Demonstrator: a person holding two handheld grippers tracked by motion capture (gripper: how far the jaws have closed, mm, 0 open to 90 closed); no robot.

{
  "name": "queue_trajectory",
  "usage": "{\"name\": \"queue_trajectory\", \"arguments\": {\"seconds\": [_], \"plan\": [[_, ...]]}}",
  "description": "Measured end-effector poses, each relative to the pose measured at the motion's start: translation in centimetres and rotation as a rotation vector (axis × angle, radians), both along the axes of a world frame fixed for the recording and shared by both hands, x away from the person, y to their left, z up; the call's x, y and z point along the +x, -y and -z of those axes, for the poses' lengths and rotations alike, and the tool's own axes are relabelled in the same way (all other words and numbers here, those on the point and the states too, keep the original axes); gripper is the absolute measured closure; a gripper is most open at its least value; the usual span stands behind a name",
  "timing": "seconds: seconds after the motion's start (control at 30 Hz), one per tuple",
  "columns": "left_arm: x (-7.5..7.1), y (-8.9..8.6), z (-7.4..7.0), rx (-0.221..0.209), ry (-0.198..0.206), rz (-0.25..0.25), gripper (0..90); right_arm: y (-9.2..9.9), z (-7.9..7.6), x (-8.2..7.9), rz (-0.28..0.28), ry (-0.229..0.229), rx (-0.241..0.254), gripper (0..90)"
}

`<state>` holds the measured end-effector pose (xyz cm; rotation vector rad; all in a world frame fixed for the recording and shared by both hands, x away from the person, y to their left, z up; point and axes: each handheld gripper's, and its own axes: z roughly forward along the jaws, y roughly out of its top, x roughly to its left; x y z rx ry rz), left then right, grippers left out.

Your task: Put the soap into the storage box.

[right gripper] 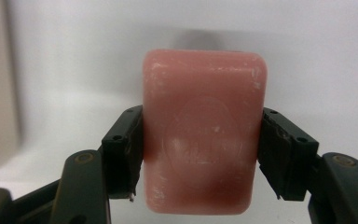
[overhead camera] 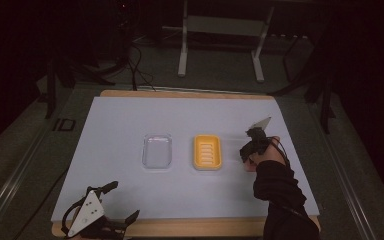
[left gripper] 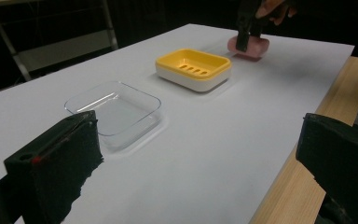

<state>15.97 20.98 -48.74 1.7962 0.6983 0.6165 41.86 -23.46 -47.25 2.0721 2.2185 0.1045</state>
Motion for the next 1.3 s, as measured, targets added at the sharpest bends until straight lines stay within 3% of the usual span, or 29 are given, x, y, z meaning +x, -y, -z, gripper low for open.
{"name": "queue_trajectory", "arguments": {"seconds": [0.27, 0.67, 1.3], "plan": [[0.0, 0.0, 0.0, 0.0, 0.0, 0.001, 0.2, -0.5, -2.0, 0.4, -0.012, 0.012, 0.0, 37.5], [0.0, 0.0, 0.0, -0.002, -0.001, 0.001, 0.2, -2.2, -3.5, 0.5, -0.032, 0.015, 0.006, 37.5], [0.0, 0.0, 0.0, -0.005, -0.002, 0.006, 0.2, -6.6, -4.5, 0.5, -0.087, 0.022, 0.023, 37.5]]}}
